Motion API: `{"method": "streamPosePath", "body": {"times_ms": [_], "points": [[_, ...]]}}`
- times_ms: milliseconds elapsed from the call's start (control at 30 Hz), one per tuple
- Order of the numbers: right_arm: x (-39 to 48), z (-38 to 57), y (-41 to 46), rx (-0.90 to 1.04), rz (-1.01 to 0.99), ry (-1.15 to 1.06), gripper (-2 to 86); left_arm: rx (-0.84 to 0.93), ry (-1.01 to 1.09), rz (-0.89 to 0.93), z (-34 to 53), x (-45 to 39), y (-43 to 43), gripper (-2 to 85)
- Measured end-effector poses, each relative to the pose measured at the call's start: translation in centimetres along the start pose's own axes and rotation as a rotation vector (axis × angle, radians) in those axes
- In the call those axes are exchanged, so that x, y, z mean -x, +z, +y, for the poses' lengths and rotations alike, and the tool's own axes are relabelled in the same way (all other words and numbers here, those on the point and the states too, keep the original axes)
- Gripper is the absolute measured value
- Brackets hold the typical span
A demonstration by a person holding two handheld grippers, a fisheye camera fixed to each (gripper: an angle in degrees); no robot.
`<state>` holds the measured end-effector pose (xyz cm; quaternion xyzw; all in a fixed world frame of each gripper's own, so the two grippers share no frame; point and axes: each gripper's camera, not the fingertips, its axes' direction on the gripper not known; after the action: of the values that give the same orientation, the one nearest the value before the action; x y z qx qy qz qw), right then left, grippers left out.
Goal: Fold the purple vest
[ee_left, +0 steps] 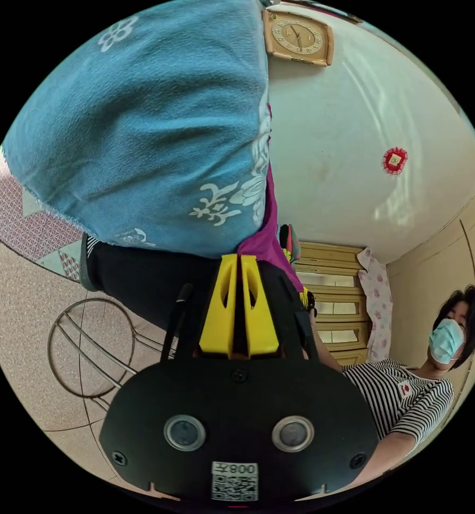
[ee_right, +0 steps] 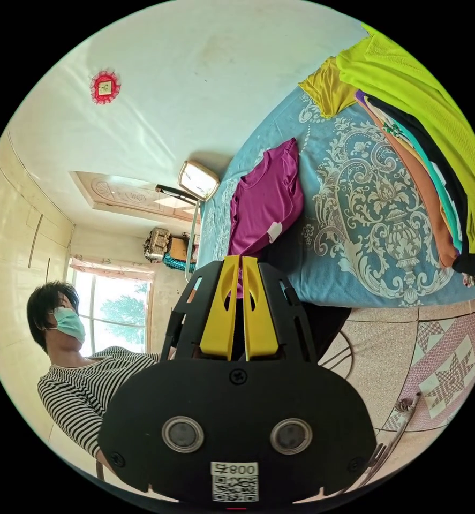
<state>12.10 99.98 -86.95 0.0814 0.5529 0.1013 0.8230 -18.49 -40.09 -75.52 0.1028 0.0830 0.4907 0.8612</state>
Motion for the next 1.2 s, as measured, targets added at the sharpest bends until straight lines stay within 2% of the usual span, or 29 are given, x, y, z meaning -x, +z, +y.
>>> {"method": "streamPosePath", "body": {"times_ms": [567,1200], "points": [[-1.3,3.8,-2.7,-0.071,-0.133,-0.030,0.3,-0.093,0.335,0.174,1.3,-14.4,-9.5,0.8],[-4.0,11.8,-4.6,-0.092,-0.199,0.032,0.3,-0.100,0.268,0.197,4.7,-17.3,-15.1,0.8]]}}
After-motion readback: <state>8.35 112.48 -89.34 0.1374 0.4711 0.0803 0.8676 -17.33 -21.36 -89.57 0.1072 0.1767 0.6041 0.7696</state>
